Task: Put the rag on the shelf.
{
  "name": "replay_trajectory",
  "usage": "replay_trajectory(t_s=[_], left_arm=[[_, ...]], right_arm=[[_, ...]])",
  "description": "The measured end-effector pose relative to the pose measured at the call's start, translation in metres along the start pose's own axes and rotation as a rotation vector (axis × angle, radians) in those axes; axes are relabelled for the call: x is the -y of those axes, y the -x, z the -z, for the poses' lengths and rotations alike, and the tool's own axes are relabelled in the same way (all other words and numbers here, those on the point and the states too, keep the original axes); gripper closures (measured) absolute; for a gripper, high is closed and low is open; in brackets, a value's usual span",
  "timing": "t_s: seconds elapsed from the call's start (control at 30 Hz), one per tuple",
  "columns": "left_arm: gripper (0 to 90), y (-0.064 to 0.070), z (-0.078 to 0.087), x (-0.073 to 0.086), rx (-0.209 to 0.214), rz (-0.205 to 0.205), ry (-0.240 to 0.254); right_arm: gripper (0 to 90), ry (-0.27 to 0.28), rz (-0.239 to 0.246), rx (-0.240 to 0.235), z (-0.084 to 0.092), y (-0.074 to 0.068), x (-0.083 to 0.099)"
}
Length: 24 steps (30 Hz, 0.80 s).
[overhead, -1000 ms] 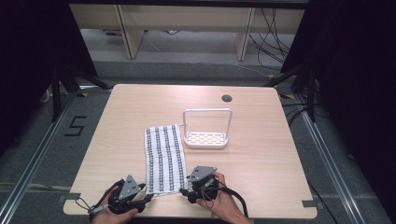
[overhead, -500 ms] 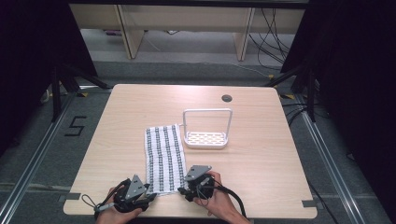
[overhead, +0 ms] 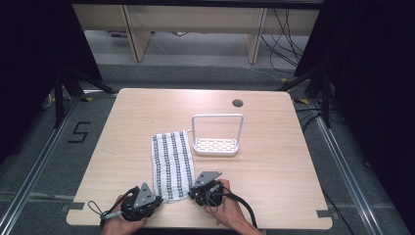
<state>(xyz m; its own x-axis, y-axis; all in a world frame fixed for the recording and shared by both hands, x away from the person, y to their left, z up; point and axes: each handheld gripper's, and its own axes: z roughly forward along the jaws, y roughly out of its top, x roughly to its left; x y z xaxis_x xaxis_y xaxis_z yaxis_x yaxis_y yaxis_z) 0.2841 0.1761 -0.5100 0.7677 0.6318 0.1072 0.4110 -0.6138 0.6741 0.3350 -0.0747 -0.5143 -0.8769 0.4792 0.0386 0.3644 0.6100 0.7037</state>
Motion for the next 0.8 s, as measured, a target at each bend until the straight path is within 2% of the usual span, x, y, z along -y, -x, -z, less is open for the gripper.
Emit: replay_trajectory(t_s=[0.03,0.07,0.1,0.13,0.17,0.33,0.37,0.4,0.57,0.6,0.67,0.7,0.77,0.8], left_arm=[[85.6,0.001,0.000,0.000,0.005,0.014,0.006],[85.9,0.001,0.000,0.000,0.005,0.014,0.006],[86.2,0.002,0.003,-0.001,0.003,-0.007,0.019],[86.3,0.002,0.003,-0.001,0.003,-0.007,0.019],[86.4,0.003,0.007,-0.003,0.006,0.014,0.040],[86.4,0.002,0.013,-0.006,0.013,0.009,0.079],[86.4,0.001,0.018,-0.008,0.021,0.015,0.084],[86.4,0.001,0.020,-0.008,0.031,0.040,0.097],[86.5,-0.001,0.028,-0.013,0.030,0.030,0.109],[86.4,-0.001,0.028,-0.014,0.041,0.059,0.137],[86.5,-0.002,0.031,-0.015,0.041,0.059,0.130],[86.5,-0.006,0.037,-0.018,0.037,0.049,0.126],[86.5,-0.007,0.039,-0.019,0.036,0.056,0.140],[86.5,-0.010,0.045,-0.024,0.024,0.047,0.135]], right_arm=[[83.3,-0.020,-0.025,-0.006,0.002,0.000,0.000],[83.3,-0.020,-0.025,-0.006,0.002,0.000,0.000],[84.7,-0.006,-0.037,-0.016,0.002,0.000,0.000],[84.7,-0.006,-0.037,-0.016,0.002,0.000,0.000],[85.0,0.018,-0.039,-0.028,0.007,-0.001,-0.002],[85.3,0.061,-0.041,-0.027,0.018,-0.001,-0.008],[85.3,0.071,-0.042,-0.038,0.021,-0.001,-0.010],[85.3,0.083,-0.032,-0.037,0.023,-0.001,-0.010],[85.4,0.113,-0.044,-0.036,0.032,-0.001,-0.017],[85.5,0.117,-0.051,-0.028,0.033,-0.002,-0.018],[85.5,0.129,-0.048,-0.026,0.035,-0.001,-0.019],[85.5,0.136,-0.051,-0.040,0.039,-0.001,-0.023],[85.5,0.145,-0.048,-0.038,0.042,-0.001,-0.025],[85.5,0.165,-0.038,-0.037,0.043,-0.001,-0.028]])
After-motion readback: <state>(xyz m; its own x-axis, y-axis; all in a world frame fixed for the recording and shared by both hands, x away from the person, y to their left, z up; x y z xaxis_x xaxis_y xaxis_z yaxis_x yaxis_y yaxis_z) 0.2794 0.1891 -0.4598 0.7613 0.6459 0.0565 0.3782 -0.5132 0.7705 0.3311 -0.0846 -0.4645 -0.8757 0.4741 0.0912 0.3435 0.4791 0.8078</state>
